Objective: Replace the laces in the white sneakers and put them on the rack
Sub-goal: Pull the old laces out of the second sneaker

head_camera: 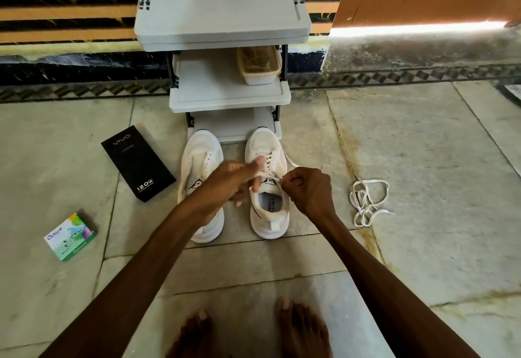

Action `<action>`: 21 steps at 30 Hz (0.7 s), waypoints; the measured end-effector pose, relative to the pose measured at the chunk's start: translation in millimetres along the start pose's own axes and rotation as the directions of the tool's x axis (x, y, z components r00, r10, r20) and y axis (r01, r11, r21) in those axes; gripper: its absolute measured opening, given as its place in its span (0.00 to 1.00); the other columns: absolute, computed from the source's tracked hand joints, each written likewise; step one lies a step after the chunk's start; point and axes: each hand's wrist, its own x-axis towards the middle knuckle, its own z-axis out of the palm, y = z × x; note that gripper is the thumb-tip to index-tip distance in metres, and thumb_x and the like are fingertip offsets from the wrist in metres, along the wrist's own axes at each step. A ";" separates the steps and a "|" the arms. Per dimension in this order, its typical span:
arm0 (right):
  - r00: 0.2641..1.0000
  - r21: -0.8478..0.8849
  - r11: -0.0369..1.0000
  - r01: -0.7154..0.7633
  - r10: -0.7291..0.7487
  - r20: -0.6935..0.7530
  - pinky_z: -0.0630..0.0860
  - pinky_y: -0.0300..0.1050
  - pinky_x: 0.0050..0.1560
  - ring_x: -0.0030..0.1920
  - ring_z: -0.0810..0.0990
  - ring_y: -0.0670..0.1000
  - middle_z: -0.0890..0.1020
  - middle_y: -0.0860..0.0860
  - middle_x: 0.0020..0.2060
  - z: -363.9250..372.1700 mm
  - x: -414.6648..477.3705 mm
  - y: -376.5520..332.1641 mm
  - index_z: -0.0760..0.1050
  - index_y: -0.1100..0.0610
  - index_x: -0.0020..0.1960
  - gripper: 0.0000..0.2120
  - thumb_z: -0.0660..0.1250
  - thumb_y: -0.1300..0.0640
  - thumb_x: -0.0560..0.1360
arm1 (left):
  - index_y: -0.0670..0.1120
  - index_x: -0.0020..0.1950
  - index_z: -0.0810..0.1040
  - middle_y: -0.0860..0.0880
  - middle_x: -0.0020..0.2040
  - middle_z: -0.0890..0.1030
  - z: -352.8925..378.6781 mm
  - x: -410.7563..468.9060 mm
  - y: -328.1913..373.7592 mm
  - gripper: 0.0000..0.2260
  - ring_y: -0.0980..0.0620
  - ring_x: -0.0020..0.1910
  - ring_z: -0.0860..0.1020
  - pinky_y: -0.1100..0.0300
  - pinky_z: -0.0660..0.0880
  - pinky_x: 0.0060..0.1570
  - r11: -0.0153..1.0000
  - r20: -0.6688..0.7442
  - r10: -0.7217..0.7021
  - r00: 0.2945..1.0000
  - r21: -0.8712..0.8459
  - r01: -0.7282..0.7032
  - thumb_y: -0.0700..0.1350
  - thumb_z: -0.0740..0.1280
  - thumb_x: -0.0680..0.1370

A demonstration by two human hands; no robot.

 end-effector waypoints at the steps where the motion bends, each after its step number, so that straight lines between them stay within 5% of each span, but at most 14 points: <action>1: 1.000 0.004 1.000 -0.008 0.008 0.004 0.81 0.48 0.41 0.34 0.82 0.46 0.82 0.45 0.29 0.1 0.4 0.2 0.82 0.51 0.38 0.03 0.73 0.57 0.70 | 0.42 0.35 0.77 0.54 0.23 0.66 -1.2 -1.2 2.7 0.20 0.58 0.22 0.61 0.63 0.64 0.27 0.994 0.075 -0.026 0.997 0.110 0.017 0.53 0.60 0.82; 2: 1.000 0.008 1.000 -0.015 0.015 0.009 0.81 0.50 0.41 0.34 0.83 0.47 0.82 0.45 0.29 0.0 0.3 0.1 0.82 0.51 0.38 0.03 0.73 0.56 0.70 | 0.43 0.37 0.77 0.54 0.24 0.68 -2.9 -1.7 4.1 0.17 0.58 0.23 0.61 0.64 0.64 0.28 0.995 0.081 0.007 0.997 0.094 -0.015 0.49 0.60 0.82; 4: 0.999 0.022 0.999 -0.032 0.032 0.012 0.81 0.52 0.42 0.34 0.83 0.48 0.83 0.47 0.30 0.6 0.5 -0.7 0.82 0.52 0.38 0.04 0.74 0.55 0.70 | 0.47 0.37 0.76 0.54 0.27 0.72 -8.6 -0.8 6.7 0.16 0.58 0.24 0.62 0.63 0.63 0.31 0.951 -0.044 0.133 0.990 -0.275 -0.139 0.44 0.57 0.84; 6: 0.999 0.001 0.999 -0.037 0.037 -0.018 0.80 0.49 0.42 0.36 0.83 0.49 0.83 0.47 0.31 1.4 -0.8 -1.2 0.82 0.53 0.38 0.06 0.74 0.52 0.71 | 0.48 0.33 0.74 0.54 0.26 0.69 -15.5 1.0 10.6 0.18 0.57 0.26 0.61 0.62 0.64 0.33 0.722 -0.114 0.252 0.961 -0.640 -0.265 0.47 0.56 0.83; 8: 0.999 -0.018 1.000 -0.023 0.022 -0.049 0.78 0.45 0.40 0.36 0.82 0.47 0.82 0.45 0.30 3.1 -4.1 -1.4 0.82 0.54 0.39 0.06 0.74 0.52 0.71 | 0.48 0.33 0.72 0.54 0.25 0.65 -18.4 2.1 16.1 0.18 0.57 0.26 0.60 0.62 0.67 0.34 0.637 -0.119 0.308 0.944 -0.711 -0.298 0.52 0.57 0.81; 11: 0.998 -0.059 0.998 0.021 -0.024 -0.050 0.75 0.40 0.37 0.34 0.80 0.42 0.80 0.42 0.29 6.5 -8.2 -4.1 0.81 0.52 0.39 0.05 0.73 0.52 0.72 | 0.46 0.37 0.72 0.52 0.27 0.67 -17.1 10.1 10.5 0.18 0.56 0.27 0.66 0.61 0.74 0.37 0.735 -0.169 0.126 0.978 -0.646 -0.206 0.54 0.55 0.82; 13: 0.999 -0.111 0.993 0.035 -0.039 -0.032 0.74 0.42 0.36 0.35 0.79 0.45 0.81 0.45 0.32 8.2 -8.0 -7.1 0.79 0.52 0.39 0.05 0.71 0.52 0.72 | 0.45 0.42 0.76 0.51 0.31 0.75 -14.3 14.2 6.9 0.18 0.53 0.34 0.73 0.61 0.76 0.40 0.860 -0.284 -0.094 0.954 -0.506 -0.065 0.53 0.56 0.83; 15: 0.998 -0.164 0.985 0.058 -0.063 -0.022 0.73 0.43 0.36 0.36 0.79 0.47 0.81 0.45 0.32 8.9 -7.4 -10.4 0.78 0.52 0.38 0.05 0.70 0.52 0.72 | 0.44 0.52 0.78 0.48 0.46 0.80 -9.2 19.0 1.3 0.16 0.49 0.47 0.77 0.62 0.74 0.43 0.984 -0.493 -0.177 0.852 -0.066 0.167 0.55 0.59 0.82; 18: 0.987 -0.260 0.954 0.151 -0.158 -0.005 0.75 0.44 0.37 0.37 0.80 0.50 0.82 0.47 0.34 11.6 -5.5 -10.9 0.79 0.53 0.41 0.06 0.69 0.51 0.72 | 0.46 0.72 0.66 0.43 0.70 0.67 12.6 15.2 -15.0 0.27 0.43 0.67 0.67 0.51 0.66 0.63 0.740 -0.623 0.096 0.776 0.567 0.363 0.55 0.68 0.77; 21: 0.976 -0.356 0.911 0.207 -0.216 0.013 0.78 0.50 0.41 0.39 0.81 0.55 0.84 0.53 0.37 17.0 -1.3 -9.4 0.80 0.58 0.45 0.11 0.68 0.49 0.74 | 0.47 0.69 0.65 0.42 0.66 0.69 32.7 13.4 -31.0 0.27 0.42 0.63 0.69 0.48 0.69 0.60 0.526 -0.478 0.429 0.766 0.822 0.218 0.52 0.70 0.75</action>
